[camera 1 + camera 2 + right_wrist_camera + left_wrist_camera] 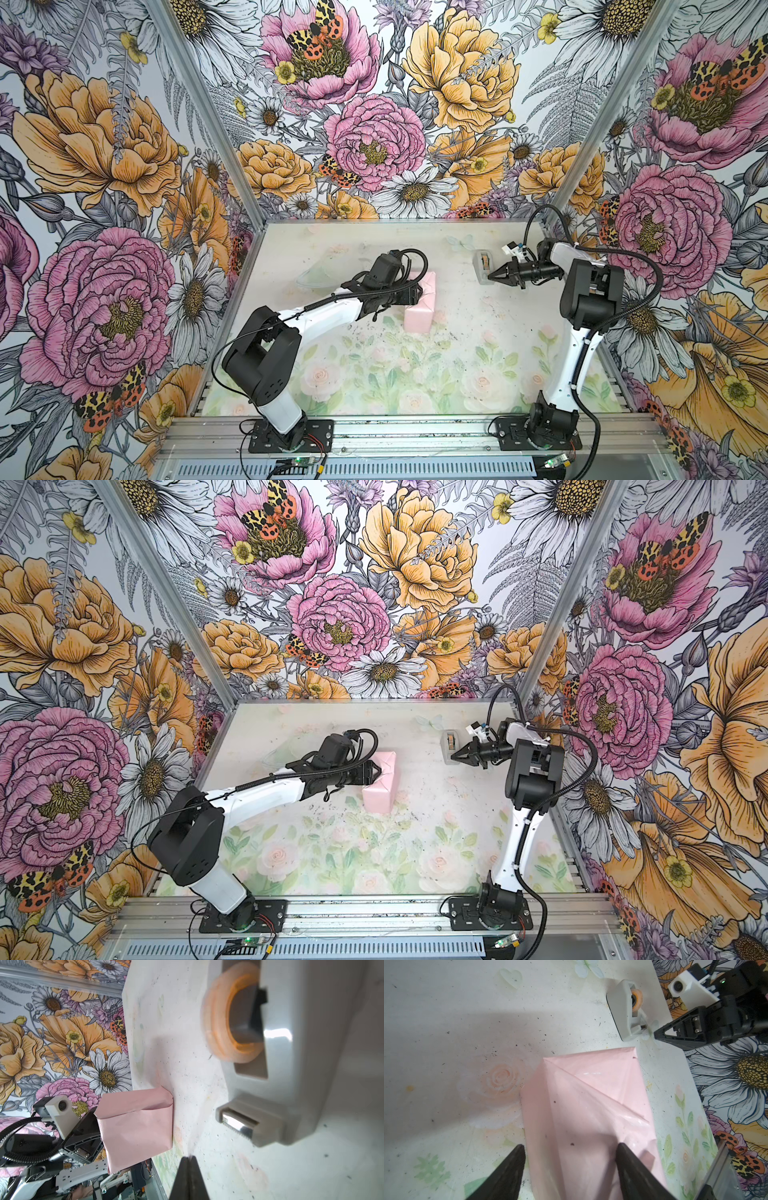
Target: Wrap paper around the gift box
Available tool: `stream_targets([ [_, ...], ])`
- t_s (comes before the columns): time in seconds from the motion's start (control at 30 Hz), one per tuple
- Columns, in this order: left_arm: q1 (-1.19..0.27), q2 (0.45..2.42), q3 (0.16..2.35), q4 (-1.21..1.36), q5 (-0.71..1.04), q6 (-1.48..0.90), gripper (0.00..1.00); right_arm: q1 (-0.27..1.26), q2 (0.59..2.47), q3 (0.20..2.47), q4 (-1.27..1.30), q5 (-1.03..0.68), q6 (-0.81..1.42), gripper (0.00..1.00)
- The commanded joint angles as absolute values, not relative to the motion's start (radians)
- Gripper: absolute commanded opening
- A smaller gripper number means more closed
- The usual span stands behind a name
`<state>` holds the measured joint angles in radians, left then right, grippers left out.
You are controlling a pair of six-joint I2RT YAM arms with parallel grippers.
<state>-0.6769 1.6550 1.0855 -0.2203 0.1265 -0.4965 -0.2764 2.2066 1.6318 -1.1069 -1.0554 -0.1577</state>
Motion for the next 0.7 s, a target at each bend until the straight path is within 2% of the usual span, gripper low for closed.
stream_targets([
  [0.0,-0.684,1.686,1.045,-0.354,0.064,-0.456,0.70,-0.282,2.127,1.566,-1.010,-1.007,-0.070,0.00],
  [0.4,-0.689,1.689,1.049,-0.354,0.065,-0.454,0.70,-0.284,2.003,1.365,-0.847,-0.975,0.031,0.00],
  [0.67,-0.694,1.689,1.052,-0.354,0.063,-0.451,0.70,-0.282,2.003,1.298,-0.772,-0.934,0.089,0.00],
])
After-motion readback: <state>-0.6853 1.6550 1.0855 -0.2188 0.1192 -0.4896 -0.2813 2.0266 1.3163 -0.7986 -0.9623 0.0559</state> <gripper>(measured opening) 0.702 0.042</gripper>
